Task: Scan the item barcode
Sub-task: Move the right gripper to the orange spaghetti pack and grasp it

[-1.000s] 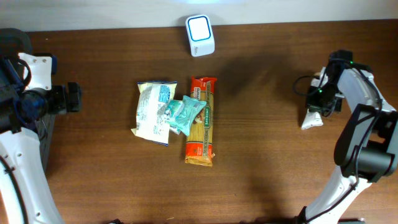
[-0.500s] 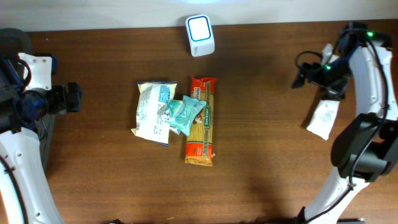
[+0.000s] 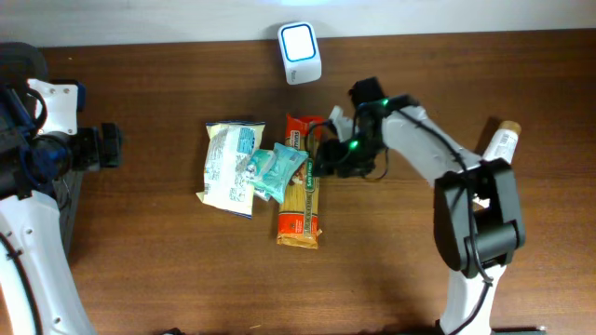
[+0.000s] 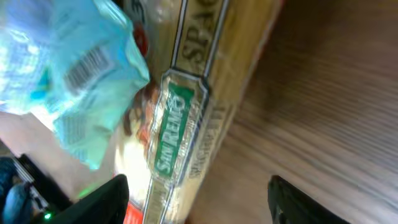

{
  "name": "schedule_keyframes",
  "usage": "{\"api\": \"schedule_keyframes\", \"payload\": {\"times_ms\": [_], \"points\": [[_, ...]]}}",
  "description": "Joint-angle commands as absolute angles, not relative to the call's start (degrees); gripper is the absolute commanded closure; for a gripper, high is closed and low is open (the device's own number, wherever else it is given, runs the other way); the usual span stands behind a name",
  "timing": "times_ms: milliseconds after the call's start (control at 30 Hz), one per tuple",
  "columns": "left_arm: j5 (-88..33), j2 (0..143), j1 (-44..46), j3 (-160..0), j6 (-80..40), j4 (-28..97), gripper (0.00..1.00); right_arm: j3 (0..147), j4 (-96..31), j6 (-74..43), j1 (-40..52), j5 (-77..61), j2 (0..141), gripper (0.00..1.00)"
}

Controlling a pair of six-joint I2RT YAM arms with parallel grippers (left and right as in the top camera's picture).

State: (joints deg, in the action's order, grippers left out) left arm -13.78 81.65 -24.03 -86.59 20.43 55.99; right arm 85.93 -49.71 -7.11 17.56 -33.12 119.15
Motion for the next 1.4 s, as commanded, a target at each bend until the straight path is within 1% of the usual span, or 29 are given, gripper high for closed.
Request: {"api": "schedule_keyframes", "payload": {"times_ms": [0, 133, 167, 267, 333, 400, 500, 567, 600, 633, 667, 767, 933, 1000, 1067, 1100, 1167, 1200, 1300, 1367], "points": [[-14.81, 81.62, -24.18, -87.2, 21.32, 55.88, 0.01, 79.88, -41.71, -12.86, 19.31, -34.09, 118.67, 0.36], [-14.81, 81.62, -24.18, -87.2, 21.32, 55.88, 0.01, 74.13, -29.19, -17.23, 19.86, -34.11, 118.67, 0.45], [-14.81, 81.62, -24.18, -87.2, 21.32, 55.88, 0.01, 73.21, -27.11, -18.22, 20.23, -34.09, 118.67, 0.45], [-14.81, 81.62, -24.18, -87.2, 21.32, 55.88, 0.01, 72.53, -25.67, -18.96, 20.82, -34.06, 118.78, 0.53], [-14.81, 81.62, -24.18, -87.2, 21.32, 55.88, 0.01, 72.51, -25.32, -18.96, 21.61, -34.02, 119.02, 0.57], [-14.81, 81.62, -24.18, -87.2, 21.32, 55.88, 0.01, 72.51, -24.14, -20.43, 22.68, -33.93, 120.68, 0.57], [-14.81, 81.62, -24.18, -87.2, 21.32, 55.88, 0.01, 72.53, -23.14, -22.87, 23.24, -34.46, 123.07, 0.68], [-14.81, 81.62, -24.18, -87.2, 21.32, 55.88, 0.01, 72.55, -23.33, -23.03, 23.09, -35.64, 123.11, 0.85], [-14.81, 81.62, -24.18, -87.2, 21.32, 55.88, 0.01, 72.55, -23.55, -23.0, 22.96, -36.12, 123.09, 0.91], [-14.81, 81.62, -24.18, -87.2, 21.32, 55.88, 0.01, 72.69, -24.23, -22.96, 22.63, -36.88, 122.91, 0.94], [-14.81, 81.62, -24.18, -87.2, 21.32, 55.88, 0.01, 72.93, -25.32, -22.92, 22.06, -37.17, 122.52, 0.96], [-14.81, 81.62, -24.18, -87.2, 21.32, 55.86, 0.01, 74.52, -31.14, -19.33, 19.51, -37.06, 118.34, 0.96], [-14.81, 81.62, -24.18, -87.2, 21.32, 55.88, 0.01, 75.35, -38.26, -17.98, 16.36, -31.66, 103.92, 0.96], [-14.81, 81.62, -24.18, -87.2, 21.32, 55.88, 0.01, 75.68, -41.76, -17.98, 16.43, -23.79, 97.82, 0.96], [-14.79, 81.62, -24.18, -87.2, 21.32, 55.88, 0.01, 78.54, -49.23, -17.89, 16.53, -13.02, 93.89, 0.96], [-14.81, 81.62, -24.18, -87.2, 21.32, 55.86, 0.01, 80.34, -52.64, -17.8, 16.58, -8.95, 93.65, 0.96], [-14.81, 81.62, -24.18, -87.2, 21.32, 55.88, 0.01, 86.52, -63.44, -17.82, 16.58, 4.05, 94.72, 0.96], [-14.81, 81.62, -24.18, -87.2, 21.32, 55.86, 0.01, 89.03, -67.42, -17.8, 16.58, 7.7, 95.83, 0.96], [-14.81, 81.62, -24.18, -87.2, 21.32, 55.88, 0.01, 94.78, -75.05, -17.58, 17.32, 12.45, 102.02, 0.96], [-14.81, 81.62, -24.18, -87.2, 21.32, 55.88, 0.01, 96.07, -76.77, -17.89, 18.44, 15.25, 106.59, 0.96]]}}
